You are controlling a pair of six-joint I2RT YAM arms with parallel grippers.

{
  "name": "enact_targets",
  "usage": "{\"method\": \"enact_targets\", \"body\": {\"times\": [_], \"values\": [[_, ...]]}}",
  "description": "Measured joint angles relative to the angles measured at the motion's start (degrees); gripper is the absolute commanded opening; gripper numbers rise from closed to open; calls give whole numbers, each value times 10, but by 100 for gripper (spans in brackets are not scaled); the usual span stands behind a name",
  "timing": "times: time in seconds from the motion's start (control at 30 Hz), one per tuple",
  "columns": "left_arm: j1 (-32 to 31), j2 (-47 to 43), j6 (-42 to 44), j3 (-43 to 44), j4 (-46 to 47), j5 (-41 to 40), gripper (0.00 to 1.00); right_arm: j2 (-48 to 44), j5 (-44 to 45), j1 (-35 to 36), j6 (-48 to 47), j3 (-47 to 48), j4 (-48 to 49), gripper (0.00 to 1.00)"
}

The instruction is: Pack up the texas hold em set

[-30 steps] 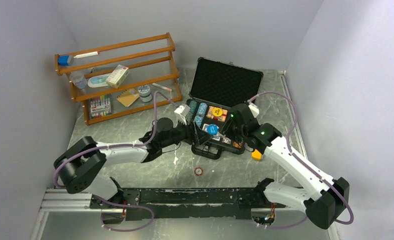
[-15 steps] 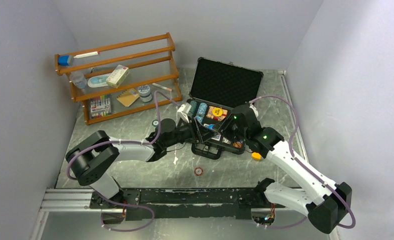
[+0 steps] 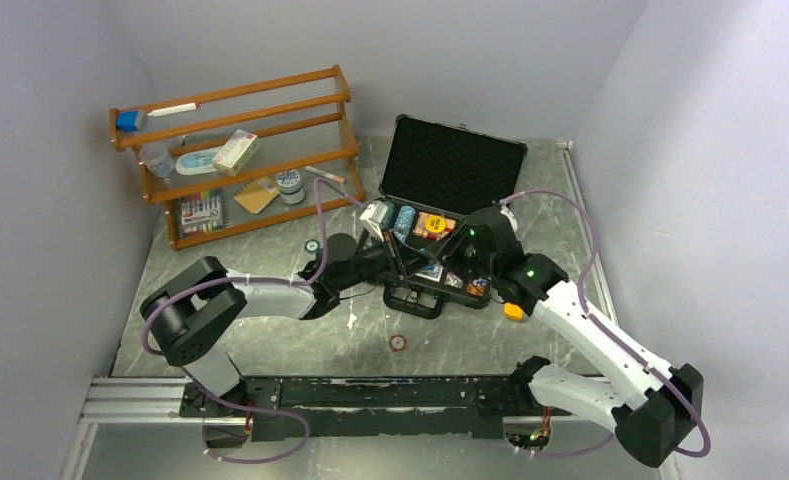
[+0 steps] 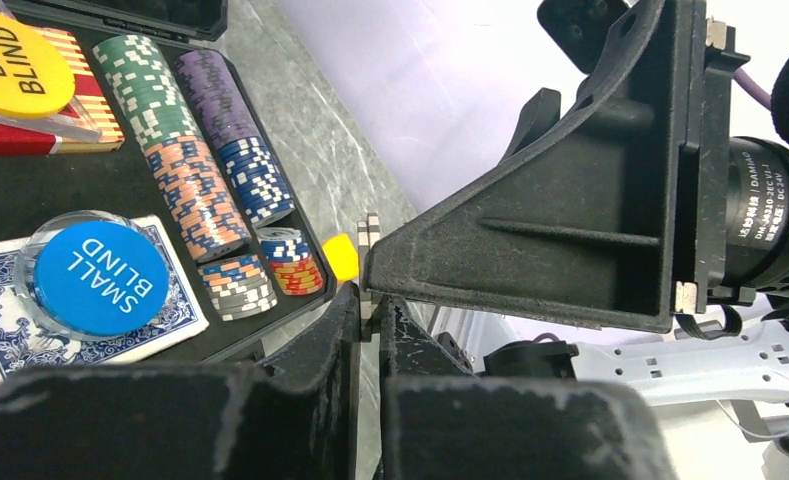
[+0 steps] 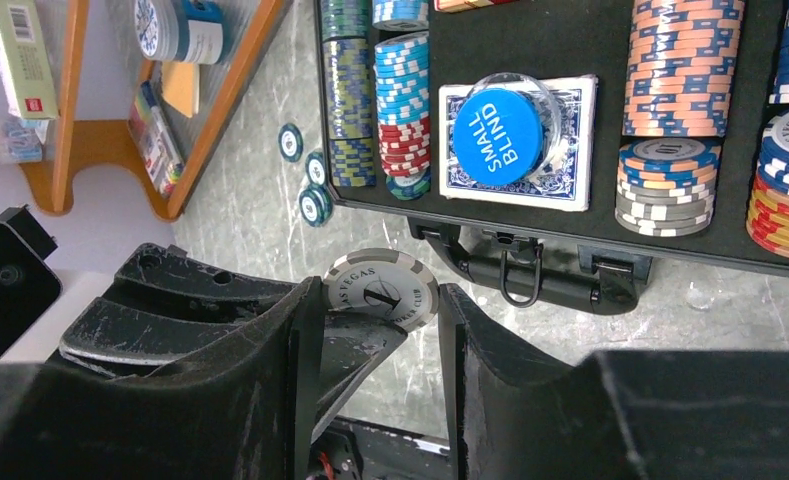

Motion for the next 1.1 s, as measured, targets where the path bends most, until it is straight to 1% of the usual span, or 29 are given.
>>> {"method": "enact_targets", "body": {"times": [0.03,0.1,0.2,0.3,0.4,0.53,0.57,0.63,0.77,0.9,1.0,1.1], "values": [[0,0,5,0,0,-1,7,1,1,0,-2,0,1,57],[0,0,15,1,-5,-1,7,6,3,-2,-12,1,3,66],[0,0,52,11,-24,7,7,35,7,-12,-46,23,-4,70],[0,-1,123,37,-69,31,7,71,2,-57,-92,52,-1,71],[0,-10,220,57,-121,74,7,86,-13,-131,-137,59,11,70],[0,-21,361,90,-223,139,7,89,-44,-211,-172,57,21,69],[-1,-21,405,110,-264,160,7,89,-56,-221,-178,54,27,69],[-5,-17,473,146,-324,181,7,84,-78,-272,-185,38,42,69],[-18,18,589,231,-428,199,7,64,-103,-342,-189,-12,51,69],[-26,83,668,308,-517,202,7,34,-119,-384,-189,-54,49,69],[-30,136,702,354,-574,205,7,16,-129,-401,-191,-69,48,69],[-31,171,720,372,-607,208,7,5,-140,-418,-193,-80,47,69]]}}
